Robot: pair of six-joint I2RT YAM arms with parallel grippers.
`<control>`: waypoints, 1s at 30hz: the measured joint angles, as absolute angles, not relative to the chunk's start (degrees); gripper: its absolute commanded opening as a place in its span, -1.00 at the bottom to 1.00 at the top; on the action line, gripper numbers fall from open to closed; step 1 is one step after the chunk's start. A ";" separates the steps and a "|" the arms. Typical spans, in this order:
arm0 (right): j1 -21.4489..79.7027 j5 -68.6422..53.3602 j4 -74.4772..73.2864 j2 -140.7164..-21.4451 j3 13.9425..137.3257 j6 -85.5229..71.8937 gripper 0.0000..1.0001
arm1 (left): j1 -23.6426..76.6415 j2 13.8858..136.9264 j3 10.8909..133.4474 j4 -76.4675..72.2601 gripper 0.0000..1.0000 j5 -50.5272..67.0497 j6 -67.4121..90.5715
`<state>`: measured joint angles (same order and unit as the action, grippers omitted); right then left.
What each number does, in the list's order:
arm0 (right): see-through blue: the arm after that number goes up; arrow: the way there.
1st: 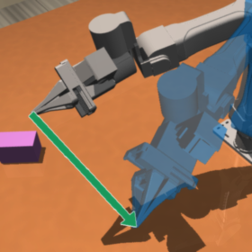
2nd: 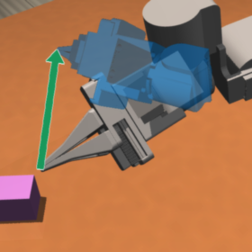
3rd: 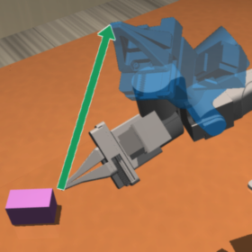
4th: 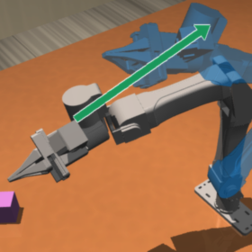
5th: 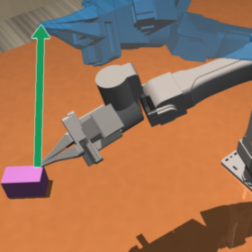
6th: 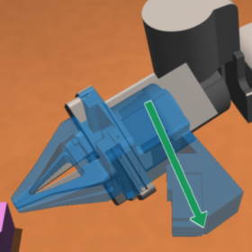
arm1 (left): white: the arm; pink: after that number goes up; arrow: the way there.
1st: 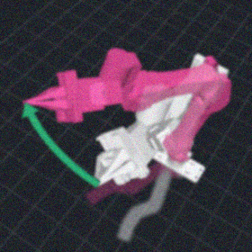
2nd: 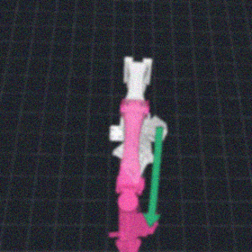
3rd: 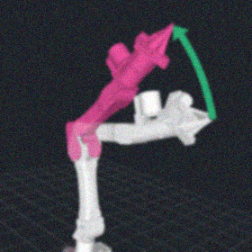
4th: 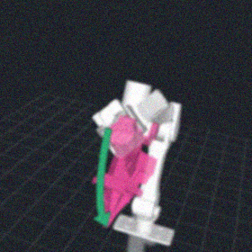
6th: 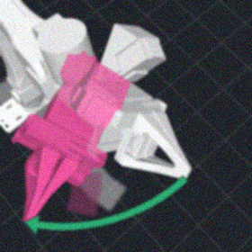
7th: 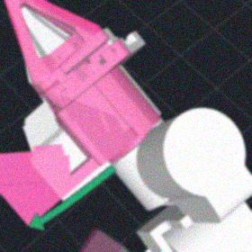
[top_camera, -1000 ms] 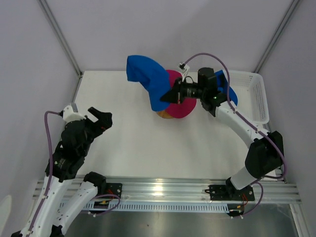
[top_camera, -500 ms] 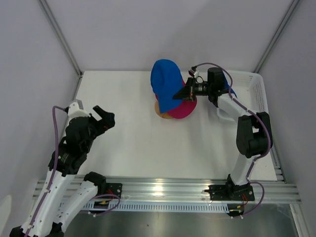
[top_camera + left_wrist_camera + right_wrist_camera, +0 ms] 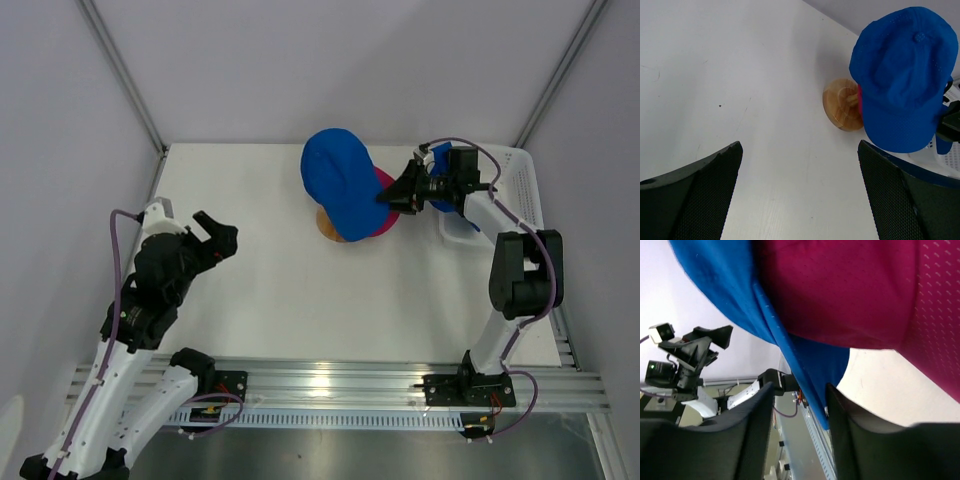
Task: Stack the hats
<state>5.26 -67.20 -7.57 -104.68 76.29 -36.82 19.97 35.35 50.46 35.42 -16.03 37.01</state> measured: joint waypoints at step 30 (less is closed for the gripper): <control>51.29 -5.10 0.12 -62.11 39.99 -1.50 0.72 | 19.18 39.97 46.57 34.92 0.99 -18.26 41.87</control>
